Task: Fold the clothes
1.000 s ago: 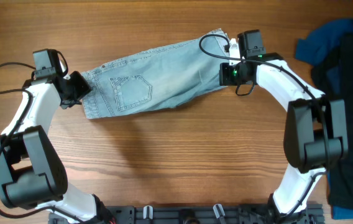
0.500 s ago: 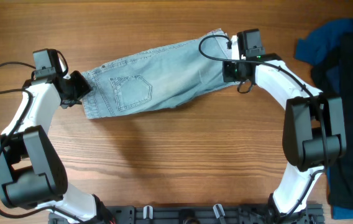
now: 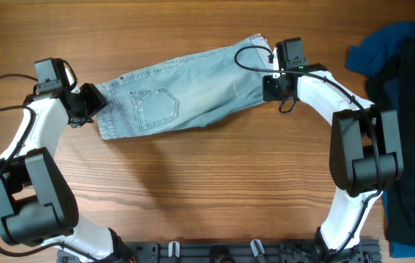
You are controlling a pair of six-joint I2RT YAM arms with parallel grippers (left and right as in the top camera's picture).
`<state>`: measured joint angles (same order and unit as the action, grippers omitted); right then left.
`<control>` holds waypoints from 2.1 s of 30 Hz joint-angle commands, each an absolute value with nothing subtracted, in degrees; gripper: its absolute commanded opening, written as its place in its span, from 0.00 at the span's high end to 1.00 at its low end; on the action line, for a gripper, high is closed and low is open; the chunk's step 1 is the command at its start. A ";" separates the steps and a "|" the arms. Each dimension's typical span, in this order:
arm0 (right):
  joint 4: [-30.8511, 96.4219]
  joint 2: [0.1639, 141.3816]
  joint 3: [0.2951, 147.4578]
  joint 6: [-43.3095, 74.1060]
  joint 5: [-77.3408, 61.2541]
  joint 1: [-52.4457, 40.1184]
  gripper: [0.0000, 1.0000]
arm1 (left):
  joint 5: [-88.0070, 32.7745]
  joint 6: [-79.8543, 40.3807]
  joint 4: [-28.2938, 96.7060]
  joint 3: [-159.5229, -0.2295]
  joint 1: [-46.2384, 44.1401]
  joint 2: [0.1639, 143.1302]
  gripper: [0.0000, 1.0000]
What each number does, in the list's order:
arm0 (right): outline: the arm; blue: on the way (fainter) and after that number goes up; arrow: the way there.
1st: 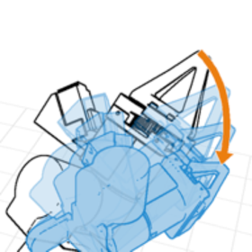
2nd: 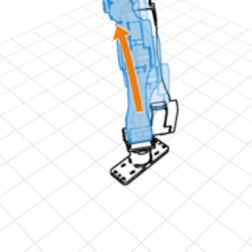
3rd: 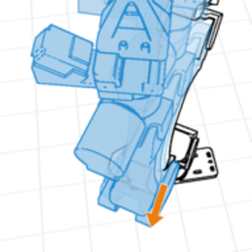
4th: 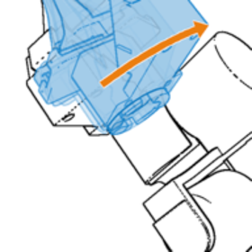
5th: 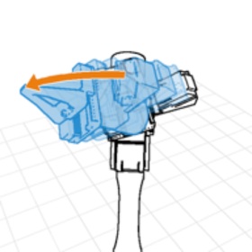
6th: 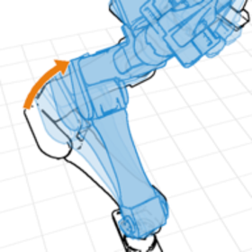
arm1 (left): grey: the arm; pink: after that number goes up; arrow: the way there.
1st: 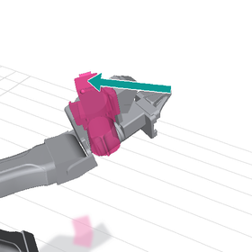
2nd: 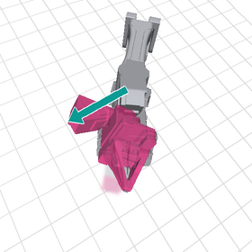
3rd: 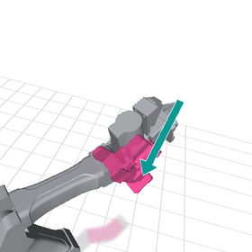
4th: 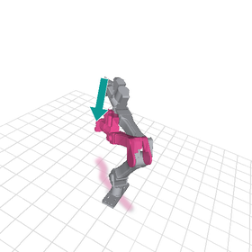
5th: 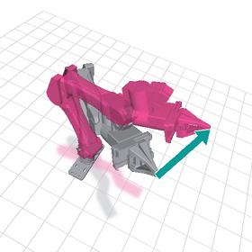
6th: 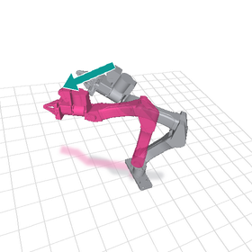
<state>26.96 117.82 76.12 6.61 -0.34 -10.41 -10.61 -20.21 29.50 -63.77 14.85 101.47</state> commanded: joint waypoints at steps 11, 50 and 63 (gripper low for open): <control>27.49 121.54 75.24 7.70 1.23 -10.39 0.95 | -14.83 -19.90 26.74 -65.39 16.12 104.27 0.83; 26.98 121.54 75.24 7.64 1.26 -10.37 0.96 | -20.99 -15.11 20.12 -67.64 18.74 109.91 0.96; 26.98 121.54 75.24 7.64 1.28 -10.37 0.96 | -15.42 -12.19 16.21 -68.14 25.26 109.84 0.96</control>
<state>26.44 117.93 76.12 6.63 -0.40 -10.76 -19.46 -13.93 18.35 -66.52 23.22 109.89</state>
